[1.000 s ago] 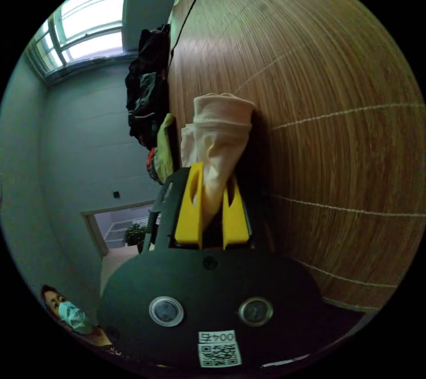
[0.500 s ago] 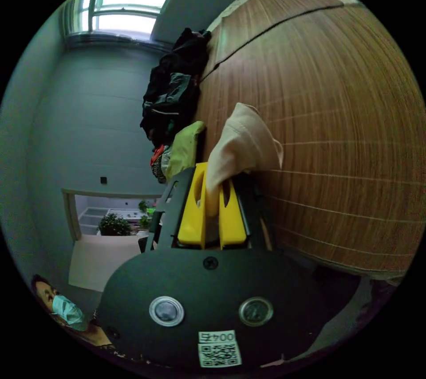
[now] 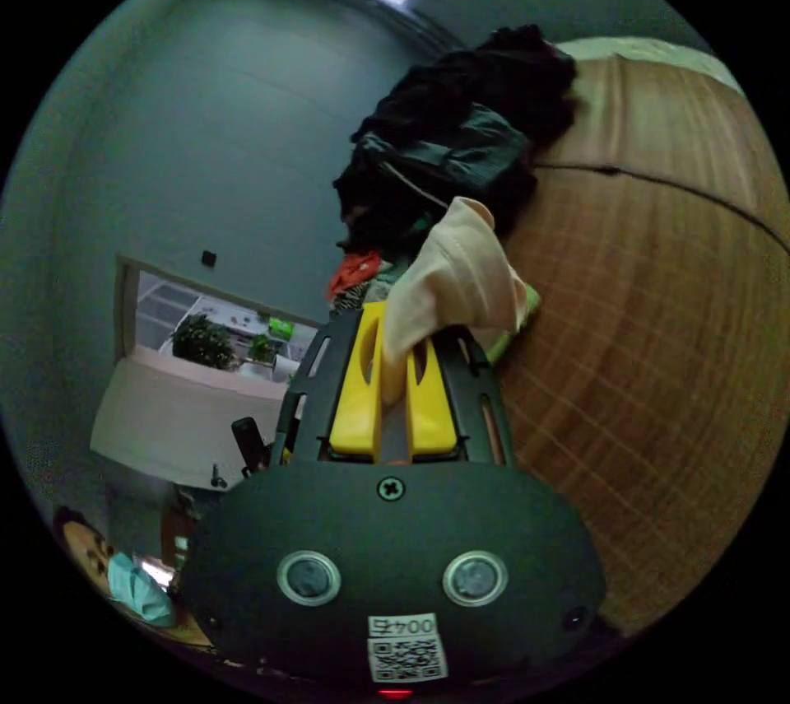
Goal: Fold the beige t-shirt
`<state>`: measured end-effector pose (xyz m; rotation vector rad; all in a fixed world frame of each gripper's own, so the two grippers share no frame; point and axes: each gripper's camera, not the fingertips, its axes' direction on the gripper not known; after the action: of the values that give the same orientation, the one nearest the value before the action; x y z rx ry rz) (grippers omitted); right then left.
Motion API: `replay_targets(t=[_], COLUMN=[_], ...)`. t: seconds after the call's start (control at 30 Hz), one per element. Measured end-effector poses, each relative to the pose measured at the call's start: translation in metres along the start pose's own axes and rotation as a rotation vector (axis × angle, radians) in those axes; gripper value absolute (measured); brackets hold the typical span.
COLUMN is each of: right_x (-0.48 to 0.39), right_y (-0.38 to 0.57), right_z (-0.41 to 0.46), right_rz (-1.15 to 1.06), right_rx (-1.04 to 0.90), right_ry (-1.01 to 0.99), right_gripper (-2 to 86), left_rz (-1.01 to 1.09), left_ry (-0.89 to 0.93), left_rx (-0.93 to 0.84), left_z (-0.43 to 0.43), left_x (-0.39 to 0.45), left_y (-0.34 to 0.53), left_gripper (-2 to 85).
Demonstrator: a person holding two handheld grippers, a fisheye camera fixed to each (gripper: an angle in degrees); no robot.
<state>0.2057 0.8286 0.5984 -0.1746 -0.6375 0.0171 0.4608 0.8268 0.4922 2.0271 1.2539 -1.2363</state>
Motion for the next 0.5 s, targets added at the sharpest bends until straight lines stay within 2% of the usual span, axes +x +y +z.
replay_targets(t=[0.07, 0.2, 0.3, 0.43, 0.5], right_x=[-0.017, -0.005, 0.050, 0.138, 0.158], right_y=[-0.027, -0.067, -0.075, -0.062, -0.060], right_z=[0.028, 0.107, 0.176, 0.249, 0.261], right_rz=[-0.087, -0.147, -0.054, 0.229, 0.283], right_rx=[0.017, -0.027, -0.130, -0.315, -0.270], right_ry=[-0.048, -0.047, 0.017, 0.063, -0.042], right_gripper=[4.6, 4.6, 4.6, 4.5, 4.5], left_rz=[0.104, 0.129, -0.022, -0.420, -0.440], left_ry=[-0.084, -0.178, -0.187, -0.115, -0.082], left_rx=[0.067, 0.098, 0.083, 0.031, 0.074], left_z=[-0.025, -0.031, -0.011, 0.019, 0.021], left_x=[-0.004, -0.043, -0.115, -0.223, -0.230], left_y=[-0.026, -0.035, -0.014, 0.040, 0.049], left_gripper=[5.6, 5.6, 5.4, 4.8, 4.6])
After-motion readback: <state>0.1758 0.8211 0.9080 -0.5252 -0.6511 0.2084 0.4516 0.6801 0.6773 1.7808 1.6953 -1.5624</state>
